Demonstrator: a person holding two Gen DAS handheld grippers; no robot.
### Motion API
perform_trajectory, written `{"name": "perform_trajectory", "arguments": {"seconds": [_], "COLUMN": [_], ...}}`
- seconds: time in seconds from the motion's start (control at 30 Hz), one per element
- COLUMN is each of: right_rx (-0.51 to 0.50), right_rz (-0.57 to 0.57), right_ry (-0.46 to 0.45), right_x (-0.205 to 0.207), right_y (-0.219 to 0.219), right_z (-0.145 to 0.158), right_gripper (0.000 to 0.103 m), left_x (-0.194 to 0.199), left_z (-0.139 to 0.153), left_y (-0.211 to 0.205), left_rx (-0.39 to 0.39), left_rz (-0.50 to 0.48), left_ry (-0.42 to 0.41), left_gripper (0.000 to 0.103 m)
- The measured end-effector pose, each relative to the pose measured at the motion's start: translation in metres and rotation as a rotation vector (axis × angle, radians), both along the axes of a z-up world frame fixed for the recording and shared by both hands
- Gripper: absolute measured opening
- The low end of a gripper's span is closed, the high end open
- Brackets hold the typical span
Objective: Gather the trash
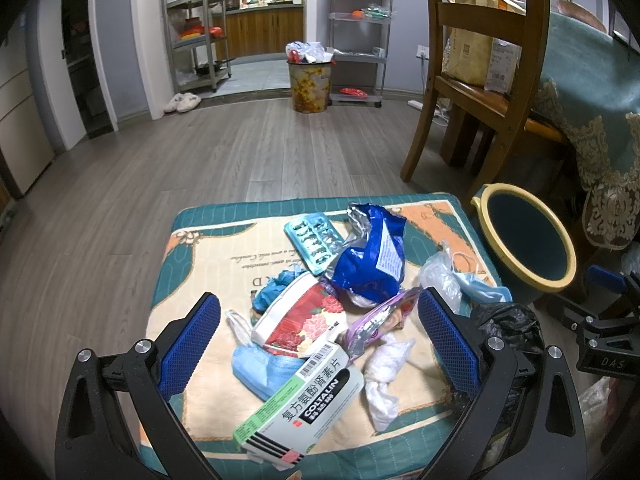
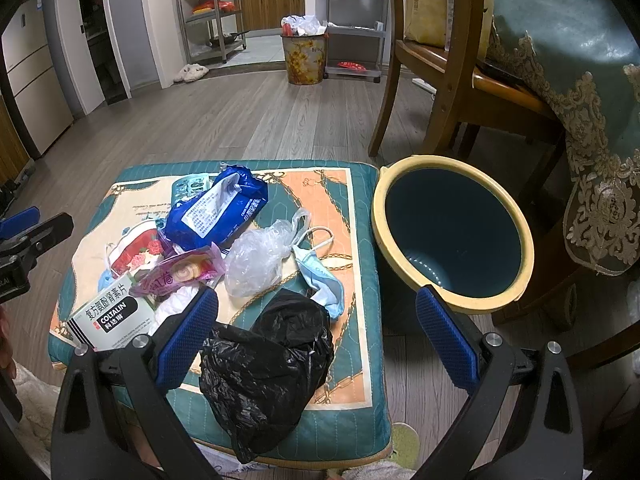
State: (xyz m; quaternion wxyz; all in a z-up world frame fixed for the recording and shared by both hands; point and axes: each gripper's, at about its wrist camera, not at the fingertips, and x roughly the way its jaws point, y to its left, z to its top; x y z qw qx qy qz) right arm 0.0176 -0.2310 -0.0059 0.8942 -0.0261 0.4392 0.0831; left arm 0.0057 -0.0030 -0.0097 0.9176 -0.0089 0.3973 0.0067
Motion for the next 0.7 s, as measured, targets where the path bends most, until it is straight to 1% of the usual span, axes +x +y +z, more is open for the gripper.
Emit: {"name": "perform_trajectory", "arguments": {"seconds": [0.2, 0.23, 0.33, 0.43, 0.47, 0.5, 0.53, 0.57, 0.6, 0.67, 0.7], "right_rx": [-0.01, -0.018, -0.039, -0.028, -0.073, -0.091, -0.084, -0.091, -0.046, -0.021, 0.009], "right_rz": [0.001, 0.003, 0.001, -0.029, -0.042, -0.05, -0.054, -0.056, -0.061, -0.064, -0.067], "right_ry": [0.003, 0.005, 0.013, -0.011, -0.007, -0.014, -0.025, -0.016, -0.017, -0.02, -0.003], "right_x": [-0.002, -0.002, 0.008, 0.017, 0.022, 0.028, 0.031, 0.035, 0.038, 0.041, 0.043], "right_y": [-0.001, -0.008, -0.007, -0.018, -0.019, -0.021, -0.023, -0.024, -0.028, -0.032, -0.035], "right_z": [0.003, -0.006, -0.002, 0.006, 0.012, 0.017, 0.019, 0.02, 0.017, 0.012, 0.006], "right_gripper": [0.097, 0.097, 0.097, 0.097, 0.097, 0.097, 0.097, 0.097, 0.097, 0.097, 0.097], "left_x": [0.0, 0.001, 0.006, 0.019, 0.025, 0.034, 0.042, 0.049, 0.057, 0.068, 0.075], "left_z": [0.001, 0.003, 0.011, 0.02, 0.022, 0.026, 0.027, 0.028, 0.027, 0.025, 0.02], "left_y": [0.001, 0.002, 0.004, 0.01, 0.012, 0.013, 0.015, 0.014, 0.015, 0.016, 0.016], "left_rx": [0.0, 0.006, 0.009, 0.011, 0.007, 0.004, -0.003, -0.005, 0.0, 0.008, 0.003], "left_rz": [0.007, 0.01, 0.005, -0.007, -0.016, -0.021, -0.028, -0.031, -0.026, -0.019, -0.021], "left_ry": [0.0, -0.007, -0.029, -0.052, -0.052, -0.046, -0.037, -0.031, -0.031, -0.027, -0.008], "left_gripper": [0.098, 0.098, 0.098, 0.098, 0.098, 0.098, 0.098, 0.098, 0.098, 0.098, 0.098]}}
